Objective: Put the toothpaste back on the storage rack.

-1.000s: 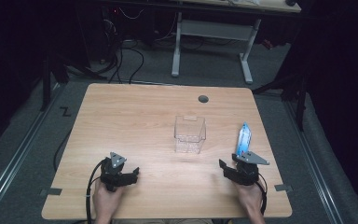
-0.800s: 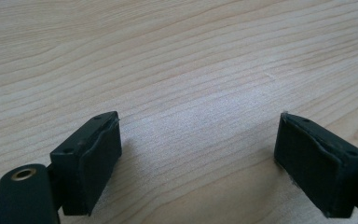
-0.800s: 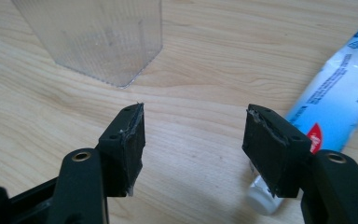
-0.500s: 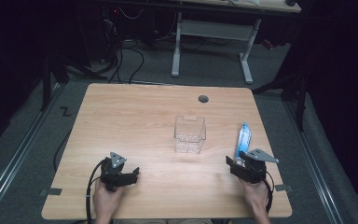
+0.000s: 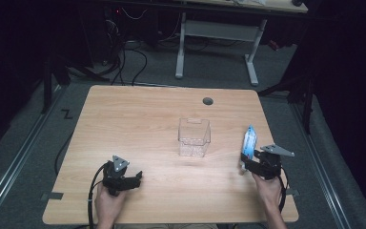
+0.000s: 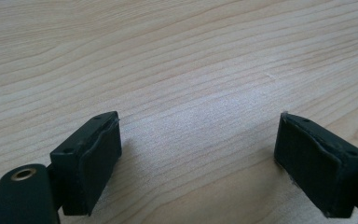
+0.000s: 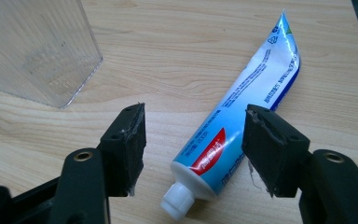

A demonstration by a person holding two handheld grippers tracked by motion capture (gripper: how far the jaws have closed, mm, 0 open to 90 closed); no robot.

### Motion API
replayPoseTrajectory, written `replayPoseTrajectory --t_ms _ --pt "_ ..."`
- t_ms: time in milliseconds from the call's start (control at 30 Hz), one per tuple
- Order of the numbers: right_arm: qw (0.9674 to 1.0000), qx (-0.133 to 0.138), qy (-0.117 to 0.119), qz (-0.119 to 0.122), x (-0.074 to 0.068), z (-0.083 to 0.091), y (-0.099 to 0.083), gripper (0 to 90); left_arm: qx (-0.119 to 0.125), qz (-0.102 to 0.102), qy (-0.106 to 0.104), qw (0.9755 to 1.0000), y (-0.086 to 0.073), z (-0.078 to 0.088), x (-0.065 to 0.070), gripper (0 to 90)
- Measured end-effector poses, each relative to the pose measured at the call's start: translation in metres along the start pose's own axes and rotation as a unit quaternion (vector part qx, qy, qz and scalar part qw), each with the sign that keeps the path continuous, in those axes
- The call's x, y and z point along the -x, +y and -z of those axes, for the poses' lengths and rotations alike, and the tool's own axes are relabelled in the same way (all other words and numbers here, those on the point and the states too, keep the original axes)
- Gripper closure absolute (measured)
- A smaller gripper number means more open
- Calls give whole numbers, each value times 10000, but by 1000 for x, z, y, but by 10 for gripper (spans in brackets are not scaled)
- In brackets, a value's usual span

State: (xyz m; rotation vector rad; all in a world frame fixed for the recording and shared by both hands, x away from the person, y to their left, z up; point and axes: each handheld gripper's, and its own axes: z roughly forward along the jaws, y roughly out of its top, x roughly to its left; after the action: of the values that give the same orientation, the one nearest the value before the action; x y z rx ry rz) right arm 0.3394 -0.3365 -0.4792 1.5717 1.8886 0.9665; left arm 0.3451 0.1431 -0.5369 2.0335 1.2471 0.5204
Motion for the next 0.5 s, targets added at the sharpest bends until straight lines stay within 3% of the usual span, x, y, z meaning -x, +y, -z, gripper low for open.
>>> replayPoseTrajectory --t_ms 200,400,500 --pt "9998 -163 79 -79 10 -3 8 374 -1 0 0 10000 0 0 0 148" --pt "9992 -360 -142 -121 19 -12 18 422 -1 -3 3 10000 0 0 0 148" --pt "9992 -310 -236 -133 23 -16 25 447 -1 -3 3 10000 0 0 0 149"
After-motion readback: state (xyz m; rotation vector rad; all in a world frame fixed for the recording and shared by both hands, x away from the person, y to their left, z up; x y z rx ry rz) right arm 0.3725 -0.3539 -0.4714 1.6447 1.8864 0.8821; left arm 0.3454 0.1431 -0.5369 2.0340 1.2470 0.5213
